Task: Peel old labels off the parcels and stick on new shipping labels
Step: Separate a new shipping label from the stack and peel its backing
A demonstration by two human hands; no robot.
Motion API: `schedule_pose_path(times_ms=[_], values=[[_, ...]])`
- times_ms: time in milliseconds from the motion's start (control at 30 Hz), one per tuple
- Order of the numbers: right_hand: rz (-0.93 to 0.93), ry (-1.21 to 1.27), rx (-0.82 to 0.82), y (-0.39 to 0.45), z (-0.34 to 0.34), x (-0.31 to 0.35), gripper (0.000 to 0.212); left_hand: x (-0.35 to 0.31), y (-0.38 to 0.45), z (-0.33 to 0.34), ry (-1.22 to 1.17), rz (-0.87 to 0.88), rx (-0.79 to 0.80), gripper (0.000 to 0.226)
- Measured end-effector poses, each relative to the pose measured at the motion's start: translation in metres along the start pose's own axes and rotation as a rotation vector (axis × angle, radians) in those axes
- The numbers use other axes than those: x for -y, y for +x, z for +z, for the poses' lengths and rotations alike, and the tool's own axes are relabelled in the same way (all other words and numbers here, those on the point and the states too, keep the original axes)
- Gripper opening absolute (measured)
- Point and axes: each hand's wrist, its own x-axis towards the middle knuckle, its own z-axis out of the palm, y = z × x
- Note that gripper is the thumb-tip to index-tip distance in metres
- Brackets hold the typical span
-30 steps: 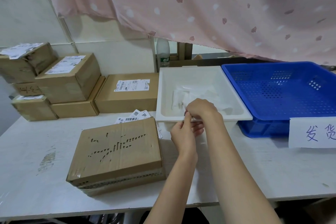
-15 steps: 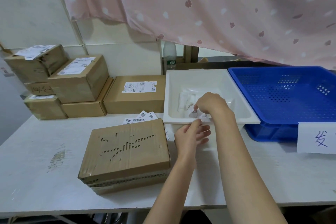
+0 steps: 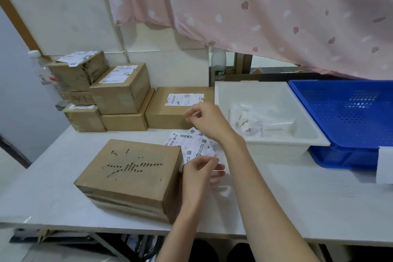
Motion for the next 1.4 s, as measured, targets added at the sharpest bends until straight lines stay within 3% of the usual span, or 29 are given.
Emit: schedule_pose_path(times_ms=[267,533,667,767,900,1033,1233,1400], values=[[0.166,-0.259,0.295,-0.005,0.063,-0.017,0.026,-0.003,-0.005,-0.038,0.036,-0.070,0.037,0.028],[0.216,-0.397,0.233,-0.006,0.072,-0.024,0.029,-0.003,0.003,-0.044,0.012,-0.093,0.086,0.020],[0.102,-0.537,0.120,-0.006,0.068,-0.020,0.018,-0.004,0.003,-0.044,0.043,-0.077,0.072,0.020],[0.101,-0.413,0.091,-0.009,0.063,-0.022,0.024,-0.005,0.002,-0.043,0.046,-0.060,0.043,0.018],[0.066,-0.144,-0.111,-0.010,0.053,-0.013,0.025,-0.004,0.004,-0.038,-0.043,-0.038,-0.043,0.016],[-0.029,-0.067,-0.253,-0.014,0.032,0.014,0.025,-0.006,0.006,-0.031,-0.152,-0.012,-0.105,0.018],[0.205,0.089,-0.364,-0.018,-0.018,0.006,0.019,-0.018,0.005,-0.023,-0.342,0.058,-0.171,0.014],[0.222,0.153,-0.413,-0.034,-0.030,-0.016,0.020,-0.022,0.001,-0.006,-0.352,0.143,-0.152,0.011]])
